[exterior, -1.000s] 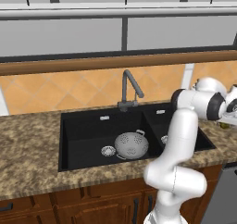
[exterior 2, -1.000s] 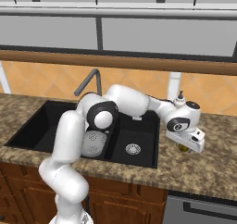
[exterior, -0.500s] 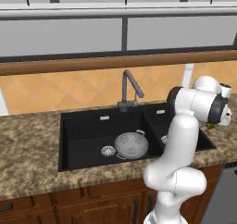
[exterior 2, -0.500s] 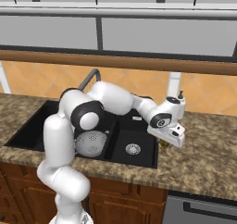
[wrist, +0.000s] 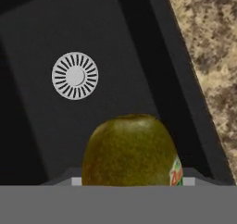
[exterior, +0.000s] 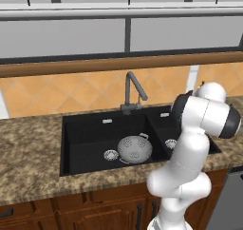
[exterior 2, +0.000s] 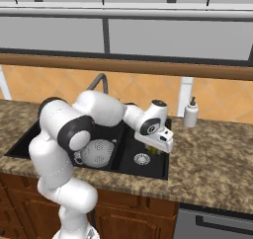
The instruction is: Put the colander in the sink, put the kiwi in the colander, and turn on the sink faucet and pour water over the colander.
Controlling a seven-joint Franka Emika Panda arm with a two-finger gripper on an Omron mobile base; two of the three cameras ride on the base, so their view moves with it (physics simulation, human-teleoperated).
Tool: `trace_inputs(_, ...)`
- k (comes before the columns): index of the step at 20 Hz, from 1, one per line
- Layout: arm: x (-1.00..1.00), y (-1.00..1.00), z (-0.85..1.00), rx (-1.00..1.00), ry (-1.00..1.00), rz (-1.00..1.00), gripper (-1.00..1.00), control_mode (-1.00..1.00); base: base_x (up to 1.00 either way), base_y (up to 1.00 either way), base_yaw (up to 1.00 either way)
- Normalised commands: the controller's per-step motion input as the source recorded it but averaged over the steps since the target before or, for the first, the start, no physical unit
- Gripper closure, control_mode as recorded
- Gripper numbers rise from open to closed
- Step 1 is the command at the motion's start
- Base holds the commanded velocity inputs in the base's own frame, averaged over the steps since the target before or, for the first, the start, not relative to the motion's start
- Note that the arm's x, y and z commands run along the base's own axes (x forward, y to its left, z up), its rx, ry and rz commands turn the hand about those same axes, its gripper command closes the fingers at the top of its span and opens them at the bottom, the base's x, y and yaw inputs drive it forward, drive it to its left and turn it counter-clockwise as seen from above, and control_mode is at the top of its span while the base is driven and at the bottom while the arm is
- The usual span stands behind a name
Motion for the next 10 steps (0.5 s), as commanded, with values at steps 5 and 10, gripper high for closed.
trace_inputs(5, -0.01, 0.98, 0.00, 0.00, 0.00, 0.06, 1.00, -1.00, 0.00, 0.00, 0.00)
trace_inputs(10, 0.01, 0.85, 0.00, 0.00, 0.00, 0.08, 1.00, -1.00, 0.00, 0.00, 0.00)
